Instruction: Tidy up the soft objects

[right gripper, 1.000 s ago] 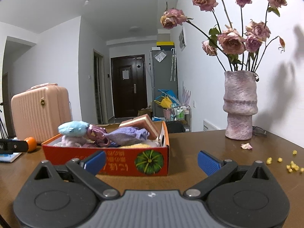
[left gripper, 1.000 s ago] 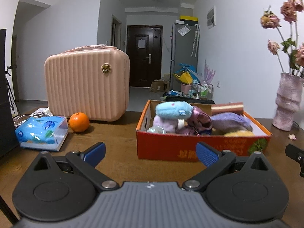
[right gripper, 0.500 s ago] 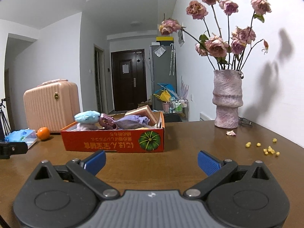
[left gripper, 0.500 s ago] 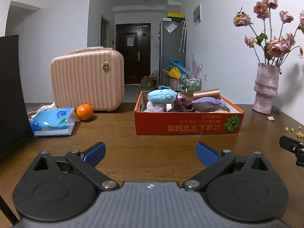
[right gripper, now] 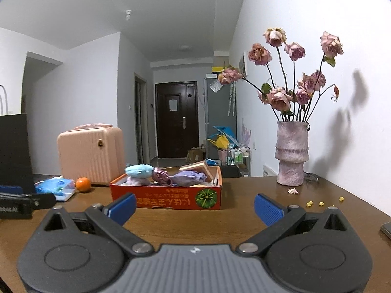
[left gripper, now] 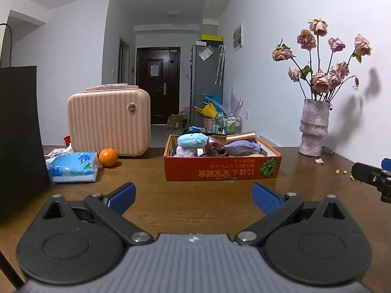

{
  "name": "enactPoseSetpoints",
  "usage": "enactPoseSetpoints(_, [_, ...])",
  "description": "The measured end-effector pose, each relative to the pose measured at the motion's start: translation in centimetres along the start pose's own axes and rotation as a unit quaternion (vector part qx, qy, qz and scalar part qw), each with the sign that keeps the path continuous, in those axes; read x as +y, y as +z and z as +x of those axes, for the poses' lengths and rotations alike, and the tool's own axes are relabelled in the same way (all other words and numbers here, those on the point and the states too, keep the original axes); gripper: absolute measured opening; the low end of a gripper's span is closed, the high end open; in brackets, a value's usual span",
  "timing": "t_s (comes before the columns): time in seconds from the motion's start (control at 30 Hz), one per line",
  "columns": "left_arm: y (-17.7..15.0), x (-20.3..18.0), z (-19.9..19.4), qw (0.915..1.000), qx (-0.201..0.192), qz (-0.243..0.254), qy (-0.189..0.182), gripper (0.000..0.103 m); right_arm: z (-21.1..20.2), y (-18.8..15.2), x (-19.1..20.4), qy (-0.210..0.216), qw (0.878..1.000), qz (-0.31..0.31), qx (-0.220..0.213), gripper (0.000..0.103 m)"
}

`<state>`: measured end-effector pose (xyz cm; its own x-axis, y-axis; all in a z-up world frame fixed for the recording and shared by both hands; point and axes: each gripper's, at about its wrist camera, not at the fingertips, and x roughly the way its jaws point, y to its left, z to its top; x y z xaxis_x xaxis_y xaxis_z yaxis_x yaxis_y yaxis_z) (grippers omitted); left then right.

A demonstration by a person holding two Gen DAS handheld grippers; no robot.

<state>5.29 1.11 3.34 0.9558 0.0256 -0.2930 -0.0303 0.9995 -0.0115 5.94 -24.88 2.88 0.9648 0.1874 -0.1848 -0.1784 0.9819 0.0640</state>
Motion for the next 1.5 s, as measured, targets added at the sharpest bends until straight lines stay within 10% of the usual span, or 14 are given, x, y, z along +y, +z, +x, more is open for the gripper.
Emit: enactPoseSetpoints(1.5, [-2.4,0.2,-4.8,1.0,-0.004,0.005,-0.004,0.103,-6.0,-1.3,1.4,0.012,1.0,-0.011,-0.01,0.103])
